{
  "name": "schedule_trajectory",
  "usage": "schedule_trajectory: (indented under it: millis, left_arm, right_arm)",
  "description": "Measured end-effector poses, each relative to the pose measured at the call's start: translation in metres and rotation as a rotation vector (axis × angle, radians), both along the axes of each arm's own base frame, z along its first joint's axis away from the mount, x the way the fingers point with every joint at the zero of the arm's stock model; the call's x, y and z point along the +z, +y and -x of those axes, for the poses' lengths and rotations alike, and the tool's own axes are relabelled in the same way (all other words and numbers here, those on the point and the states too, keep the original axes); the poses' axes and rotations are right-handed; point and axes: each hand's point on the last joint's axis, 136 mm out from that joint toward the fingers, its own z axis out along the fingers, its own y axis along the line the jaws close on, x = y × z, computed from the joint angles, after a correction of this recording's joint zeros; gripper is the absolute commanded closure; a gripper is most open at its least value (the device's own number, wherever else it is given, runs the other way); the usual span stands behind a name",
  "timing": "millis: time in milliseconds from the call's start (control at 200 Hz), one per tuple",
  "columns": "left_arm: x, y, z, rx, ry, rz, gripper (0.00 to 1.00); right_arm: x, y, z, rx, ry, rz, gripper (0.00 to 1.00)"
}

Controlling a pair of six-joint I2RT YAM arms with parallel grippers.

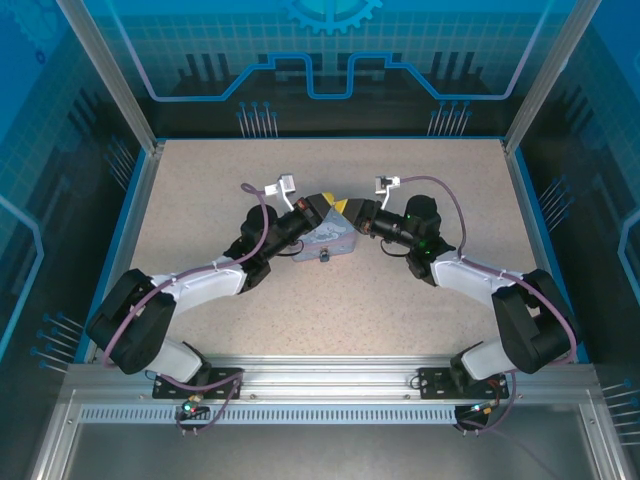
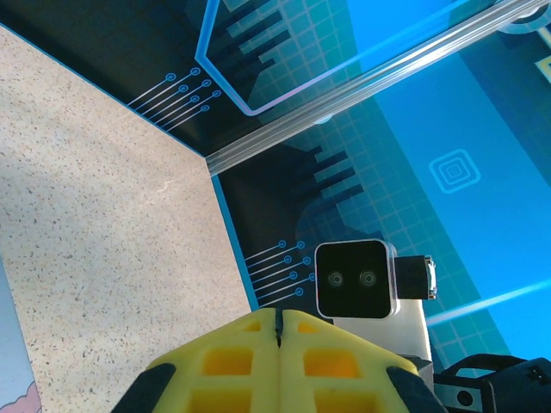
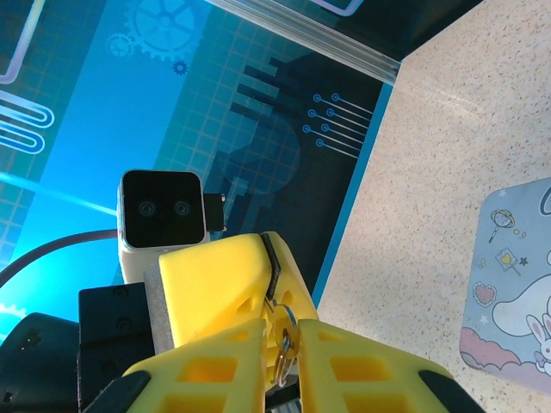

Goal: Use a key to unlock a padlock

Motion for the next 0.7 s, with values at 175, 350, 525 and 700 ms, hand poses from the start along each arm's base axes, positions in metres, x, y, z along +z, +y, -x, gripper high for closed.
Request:
schedule_trajectory:
  millis: [175,350,525,700]
  left_arm:
    - [0.0005,-0.0002,-0.0008,0.0,-0.005,0.004,1.0]
    - [-0.002,-0.0012,-0.0015,-0.003,-0.002,0.003,1.0]
    - [-0.0021,-0.0017,-0.0014,-0.006,0.001,0.008,1.0]
    - [-0.002,-0.0017,-0.0014,-0.006,0.009,0.017,1.0]
  right_arm:
    - [-0.0005,0.0,0.0012,0.004,-0.001,-0.003,0.84]
    - [-0.0012,-0.0004,0.0014,0.004,0.001,-0.004,0.75]
    - [-0.0004,-0.0011,0.0014,0.007,0.001,-0.006,0.76]
    - [-0.0001,-0.0049,-0.0014,-0.001,0.002,-0.009,0.77]
